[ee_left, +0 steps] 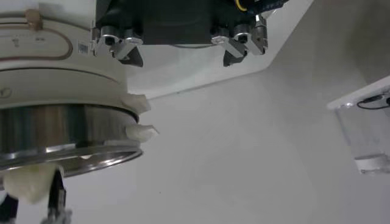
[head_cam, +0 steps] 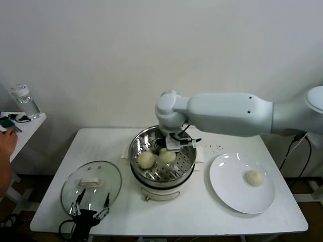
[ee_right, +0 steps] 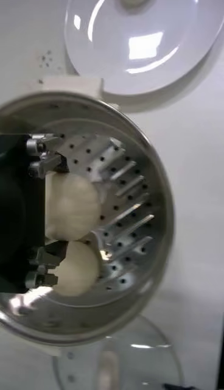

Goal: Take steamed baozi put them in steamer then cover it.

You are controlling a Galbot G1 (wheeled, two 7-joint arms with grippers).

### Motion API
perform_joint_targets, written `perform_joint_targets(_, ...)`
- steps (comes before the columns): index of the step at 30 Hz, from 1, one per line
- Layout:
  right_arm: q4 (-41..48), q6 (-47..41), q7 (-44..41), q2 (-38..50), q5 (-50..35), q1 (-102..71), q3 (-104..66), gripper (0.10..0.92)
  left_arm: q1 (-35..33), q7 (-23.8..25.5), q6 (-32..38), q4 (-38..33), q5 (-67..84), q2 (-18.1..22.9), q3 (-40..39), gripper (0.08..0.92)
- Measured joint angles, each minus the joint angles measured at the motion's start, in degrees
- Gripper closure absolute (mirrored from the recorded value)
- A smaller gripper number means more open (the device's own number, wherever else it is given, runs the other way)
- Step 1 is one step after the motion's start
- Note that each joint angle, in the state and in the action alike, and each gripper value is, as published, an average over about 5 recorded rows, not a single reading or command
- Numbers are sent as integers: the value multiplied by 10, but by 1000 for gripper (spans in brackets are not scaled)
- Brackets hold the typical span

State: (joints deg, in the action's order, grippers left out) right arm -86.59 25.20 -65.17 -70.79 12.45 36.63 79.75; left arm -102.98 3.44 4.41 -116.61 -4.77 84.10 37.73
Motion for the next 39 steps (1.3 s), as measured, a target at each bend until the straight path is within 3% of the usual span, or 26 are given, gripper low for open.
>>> perform_joint_targets(12,-13,0,-2,-6,5,-26,5,291,2,1,-1,1,0,-1,-3,177)
perform_joint_targets(18,-12,-2,-2,-1,6,-29,5,210,1,1,-1,1,-1,0,-3,177)
perform_joint_targets(25,-11,-5,-1,10,-2,-20,-3,203,2,1,-2,0,-3,0,-5,177)
perform_joint_targets(39,0,-89,28,111,-95,55,22,203,-1,1,-1,-5,-7,-3,-8,177)
